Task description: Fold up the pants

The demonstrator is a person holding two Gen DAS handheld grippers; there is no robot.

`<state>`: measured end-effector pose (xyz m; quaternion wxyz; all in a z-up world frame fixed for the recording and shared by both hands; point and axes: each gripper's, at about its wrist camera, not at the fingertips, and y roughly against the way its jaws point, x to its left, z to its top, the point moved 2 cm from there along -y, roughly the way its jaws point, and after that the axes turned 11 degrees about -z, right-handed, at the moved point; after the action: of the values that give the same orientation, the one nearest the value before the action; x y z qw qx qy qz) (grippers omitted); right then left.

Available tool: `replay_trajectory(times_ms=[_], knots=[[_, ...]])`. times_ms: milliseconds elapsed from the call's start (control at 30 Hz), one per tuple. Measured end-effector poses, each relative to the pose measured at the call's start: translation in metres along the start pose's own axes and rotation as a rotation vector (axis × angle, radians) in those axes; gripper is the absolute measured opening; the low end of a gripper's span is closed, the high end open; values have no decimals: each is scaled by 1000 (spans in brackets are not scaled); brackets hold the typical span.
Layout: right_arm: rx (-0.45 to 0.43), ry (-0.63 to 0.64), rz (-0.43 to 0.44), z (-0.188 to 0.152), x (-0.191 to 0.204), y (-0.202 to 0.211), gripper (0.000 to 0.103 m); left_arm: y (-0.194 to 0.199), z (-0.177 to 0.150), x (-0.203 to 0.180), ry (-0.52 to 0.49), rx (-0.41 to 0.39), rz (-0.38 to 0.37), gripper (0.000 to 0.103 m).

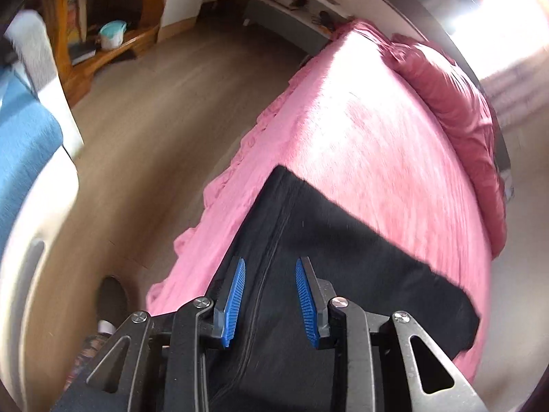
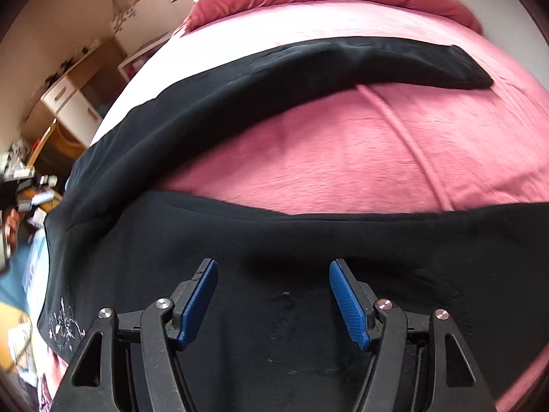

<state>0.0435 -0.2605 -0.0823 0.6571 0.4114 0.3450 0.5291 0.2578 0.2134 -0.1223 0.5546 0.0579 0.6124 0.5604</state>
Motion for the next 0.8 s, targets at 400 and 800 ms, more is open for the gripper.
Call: replay_trajectory(times_ms=[400, 800], knots=[[21, 21, -22, 0, 14, -14, 78, -58, 49, -6, 39, 46, 50, 34], [20, 53, -40, 5, 24, -25, 85, -70, 42, -30, -141, 28, 194, 14]])
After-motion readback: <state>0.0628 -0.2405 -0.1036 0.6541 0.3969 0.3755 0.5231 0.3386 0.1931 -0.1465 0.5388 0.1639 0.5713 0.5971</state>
